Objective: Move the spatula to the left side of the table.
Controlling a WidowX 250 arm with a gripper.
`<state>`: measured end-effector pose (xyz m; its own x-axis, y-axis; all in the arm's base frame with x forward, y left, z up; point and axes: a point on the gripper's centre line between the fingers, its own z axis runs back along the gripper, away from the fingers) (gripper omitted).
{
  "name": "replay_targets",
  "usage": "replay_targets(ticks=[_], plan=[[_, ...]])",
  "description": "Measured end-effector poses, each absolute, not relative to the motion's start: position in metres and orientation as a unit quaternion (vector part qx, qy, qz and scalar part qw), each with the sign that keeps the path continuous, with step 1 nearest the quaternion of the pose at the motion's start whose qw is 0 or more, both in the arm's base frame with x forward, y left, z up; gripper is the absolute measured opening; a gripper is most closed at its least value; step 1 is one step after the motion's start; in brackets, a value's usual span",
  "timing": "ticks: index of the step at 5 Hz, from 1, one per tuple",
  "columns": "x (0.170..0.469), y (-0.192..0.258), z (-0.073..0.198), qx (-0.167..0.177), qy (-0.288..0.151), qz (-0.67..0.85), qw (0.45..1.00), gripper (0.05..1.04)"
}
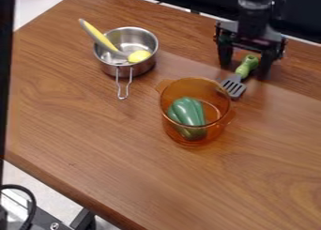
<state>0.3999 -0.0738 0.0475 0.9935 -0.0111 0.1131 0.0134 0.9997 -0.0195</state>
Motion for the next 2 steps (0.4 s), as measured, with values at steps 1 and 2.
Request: replay_targets(ticks=[1,2], plan=[[0.3994,-0.0737,0.0457,-0.005,-0.06,-0.003,0.998,0.954],[0.3976,-0.0738,0.0455,-0.011,-0.053,0.002,0.999,0.699]])
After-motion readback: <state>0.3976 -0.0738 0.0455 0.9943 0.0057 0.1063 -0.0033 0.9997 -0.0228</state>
